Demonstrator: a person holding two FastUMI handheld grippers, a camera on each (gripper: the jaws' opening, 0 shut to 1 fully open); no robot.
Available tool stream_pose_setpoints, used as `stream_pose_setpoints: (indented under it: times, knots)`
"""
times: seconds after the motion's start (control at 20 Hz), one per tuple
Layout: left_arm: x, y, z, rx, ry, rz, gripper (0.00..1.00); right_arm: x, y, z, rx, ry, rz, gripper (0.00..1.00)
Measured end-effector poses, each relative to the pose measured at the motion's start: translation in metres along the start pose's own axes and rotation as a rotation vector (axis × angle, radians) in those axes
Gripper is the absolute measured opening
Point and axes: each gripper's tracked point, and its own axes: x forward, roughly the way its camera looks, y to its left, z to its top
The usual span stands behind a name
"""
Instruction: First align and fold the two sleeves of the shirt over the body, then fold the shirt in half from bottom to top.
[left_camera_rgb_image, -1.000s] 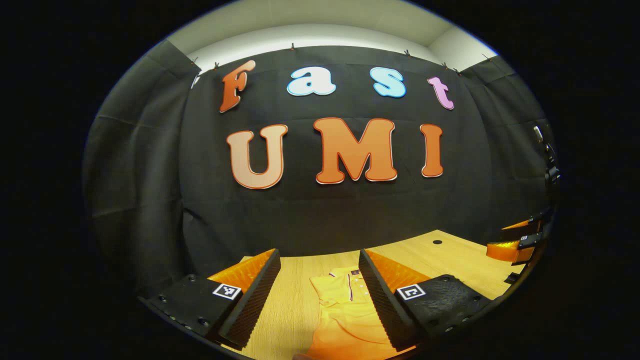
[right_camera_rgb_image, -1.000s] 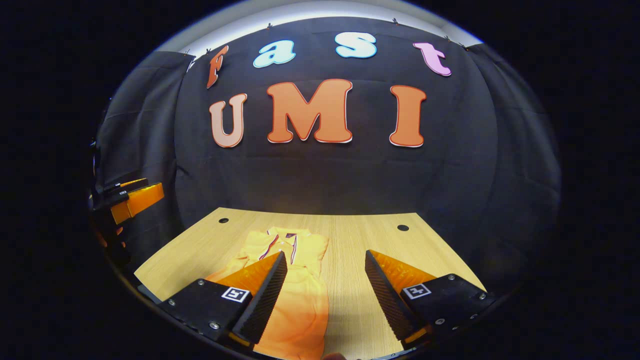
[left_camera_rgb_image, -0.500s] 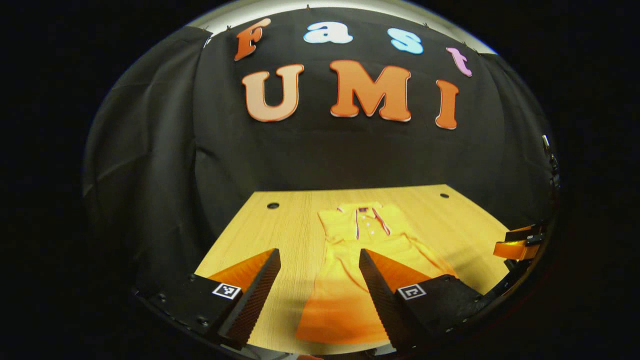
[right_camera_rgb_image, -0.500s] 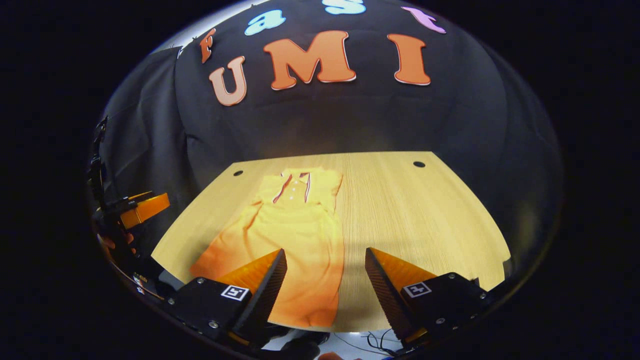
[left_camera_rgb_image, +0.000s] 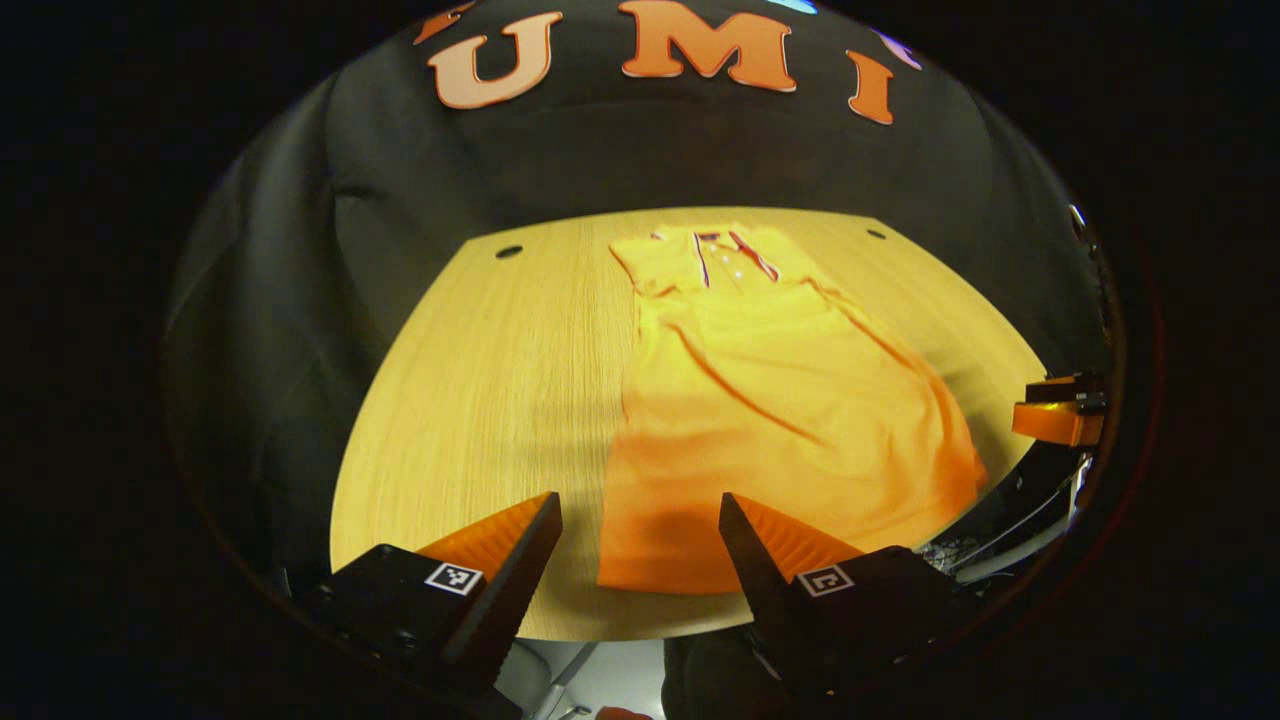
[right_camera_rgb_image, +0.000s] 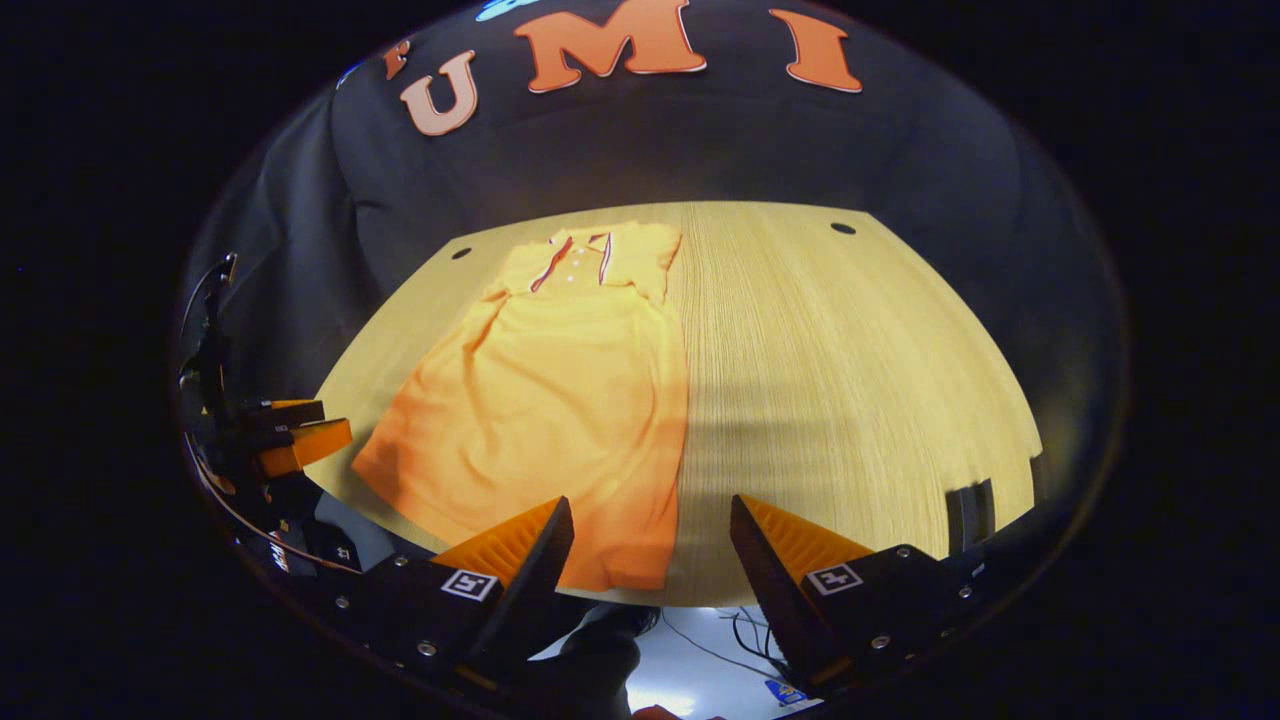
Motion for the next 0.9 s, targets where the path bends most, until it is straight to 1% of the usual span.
stream_pose_setpoints:
  times: [0.15,0.25,0.4,0.5,0.6,0.7,0.8,0.9]
  knots:
    - [0.017,0.002,-0.015,0.013,0.054,-0.008,0.98,0.008,0.001,-0.01,0.032,0.031,-0.007,0.96]
    - [0.04,0.004,-0.026,0.01,0.089,-0.015,0.98,0.013,0.0,-0.016,0.027,0.058,-0.019,0.96]
    - [0.054,0.003,-0.033,0.01,0.15,-0.043,0.99,0.021,0.002,-0.032,0.009,0.125,-0.02,0.96]
    - [0.06,0.001,-0.039,0.019,0.192,-0.046,0.98,0.029,-0.002,-0.039,0.001,0.156,-0.04,0.96]
    - [0.061,0.003,-0.031,0.009,0.176,-0.04,0.99,0.035,-0.008,-0.046,-0.011,0.187,-0.078,0.96]
    - [0.057,-0.002,-0.036,-0.027,0.188,-0.058,0.99,0.039,0.0,-0.052,-0.006,0.213,-0.083,0.97]
    - [0.059,-0.004,-0.036,-0.034,0.183,-0.064,0.99,0.043,0.0,-0.062,-0.034,0.253,-0.117,0.97]
    - [0.061,-0.007,-0.035,-0.038,0.177,-0.062,0.98,0.044,0.006,-0.058,-0.053,0.25,-0.134,0.96]
